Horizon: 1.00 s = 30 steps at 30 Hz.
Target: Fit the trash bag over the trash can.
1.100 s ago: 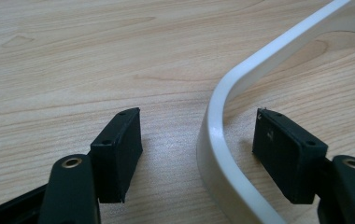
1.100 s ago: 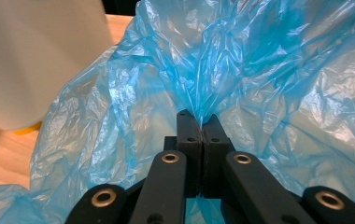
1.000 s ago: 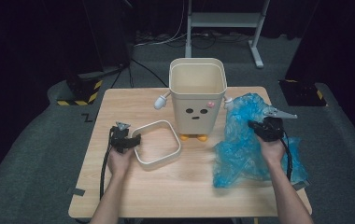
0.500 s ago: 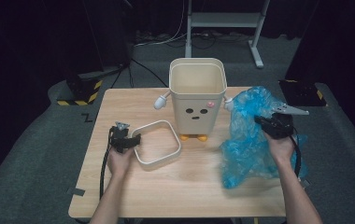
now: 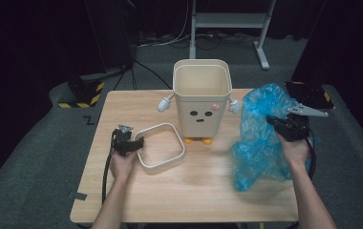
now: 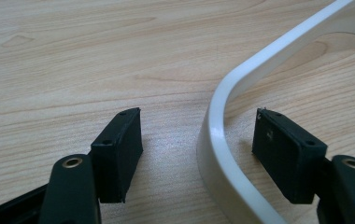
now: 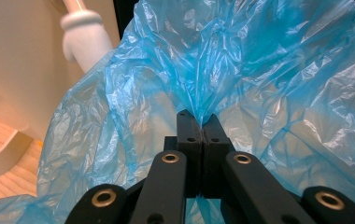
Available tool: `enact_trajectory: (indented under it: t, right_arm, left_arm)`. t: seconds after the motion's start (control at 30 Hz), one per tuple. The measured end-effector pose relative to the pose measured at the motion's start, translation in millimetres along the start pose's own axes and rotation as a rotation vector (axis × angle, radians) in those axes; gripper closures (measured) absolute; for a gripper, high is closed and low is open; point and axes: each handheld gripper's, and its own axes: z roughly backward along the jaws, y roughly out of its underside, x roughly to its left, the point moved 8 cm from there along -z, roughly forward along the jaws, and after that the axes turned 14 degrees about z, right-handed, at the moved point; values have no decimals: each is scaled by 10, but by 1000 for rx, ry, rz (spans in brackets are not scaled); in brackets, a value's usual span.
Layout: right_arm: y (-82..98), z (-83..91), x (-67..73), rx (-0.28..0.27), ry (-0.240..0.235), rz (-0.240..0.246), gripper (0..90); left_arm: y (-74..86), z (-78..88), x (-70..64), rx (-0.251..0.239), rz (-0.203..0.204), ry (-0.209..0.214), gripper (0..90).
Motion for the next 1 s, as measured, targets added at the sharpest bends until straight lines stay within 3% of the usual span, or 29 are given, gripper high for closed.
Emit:
enact_trajectory:
  t: [1.0]
  right_arm:
    - [-607, 198, 94, -98, -86, 27, 891]
  left_arm:
    - [0, 0, 2, 0, -4, -4, 334]
